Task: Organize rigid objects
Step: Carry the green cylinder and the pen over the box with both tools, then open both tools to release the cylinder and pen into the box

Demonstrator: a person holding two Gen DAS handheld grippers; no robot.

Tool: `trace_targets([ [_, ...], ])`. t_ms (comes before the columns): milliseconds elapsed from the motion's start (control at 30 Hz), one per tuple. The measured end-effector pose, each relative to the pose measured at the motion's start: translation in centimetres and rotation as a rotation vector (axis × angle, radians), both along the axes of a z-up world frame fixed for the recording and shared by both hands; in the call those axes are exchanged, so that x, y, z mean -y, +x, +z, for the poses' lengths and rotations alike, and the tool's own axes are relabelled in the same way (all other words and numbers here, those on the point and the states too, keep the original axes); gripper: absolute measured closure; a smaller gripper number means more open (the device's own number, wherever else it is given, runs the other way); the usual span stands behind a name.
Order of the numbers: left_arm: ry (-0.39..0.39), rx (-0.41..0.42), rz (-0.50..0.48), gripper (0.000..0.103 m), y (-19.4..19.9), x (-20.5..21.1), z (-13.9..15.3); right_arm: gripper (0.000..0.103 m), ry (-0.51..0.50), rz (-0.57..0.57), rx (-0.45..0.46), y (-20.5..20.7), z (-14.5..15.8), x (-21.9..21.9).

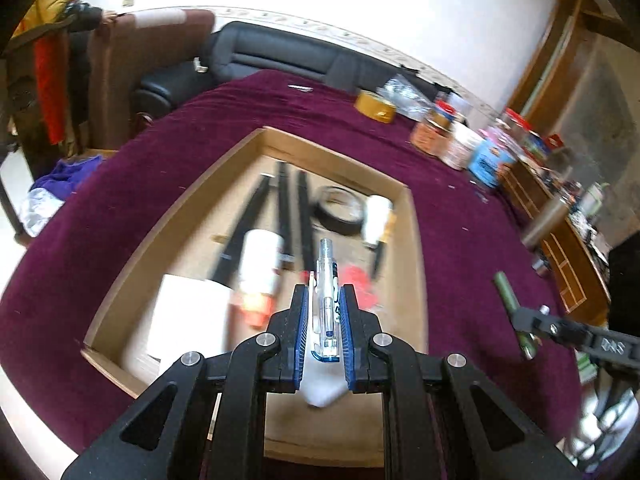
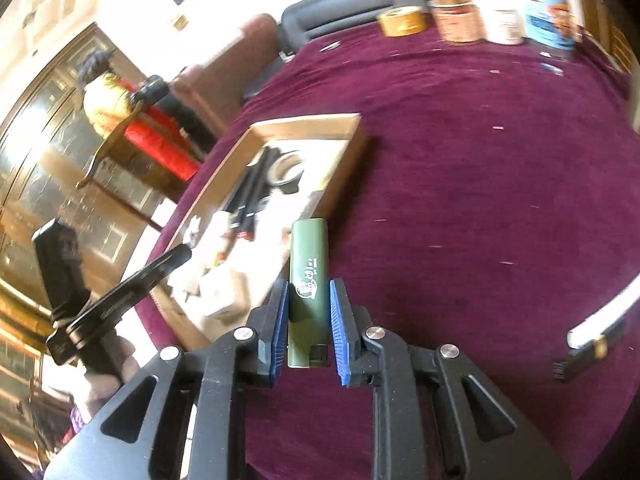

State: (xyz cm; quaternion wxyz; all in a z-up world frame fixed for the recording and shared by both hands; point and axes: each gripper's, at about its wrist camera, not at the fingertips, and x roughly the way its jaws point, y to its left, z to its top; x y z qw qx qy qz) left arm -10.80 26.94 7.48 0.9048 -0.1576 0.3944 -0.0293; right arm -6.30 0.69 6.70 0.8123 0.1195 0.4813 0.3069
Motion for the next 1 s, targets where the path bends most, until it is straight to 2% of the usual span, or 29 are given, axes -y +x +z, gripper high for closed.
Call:
trace_targets([
  [300, 0.034, -0.052, 0.058, 0.091, 4.0, -4.5, -1.3, 0.085, -0.028, 0.129, -0.031, 0.2, -1.1, -7.8],
  [500, 0.067, -0.118, 0.050, 0.091, 7.5, -4.9, -2.4, 0.085, -0.058, 0.167, -0.079, 1.9, -2.8, -11.2],
  [633, 0.086, -0.169, 0.048, 0.091, 9.6, -5.1, -3.4, 0.085, -0.089, 0.165, -0.103, 3.1, -4.0, -12.5],
  [733, 0.072, -0.211, 0.044, 0.091, 10.5, -5.3, -3.7, 0.085, -0.107, 0.158, -0.111, 3.6, -4.6, -13.0],
  [900, 0.133, -0.233, 0.104, 0.091, 11.0, -5.8, -3.3, 0.085, -0.162, 0.143, -0.069, 3.7, -4.6, -13.2],
  [1000, 0.116, -0.247, 0.105, 0.089, 11.0, -5.8, -3.7, 0.085, -0.190, 0.137, -0.041, 3.5, -4.4, -13.3],
])
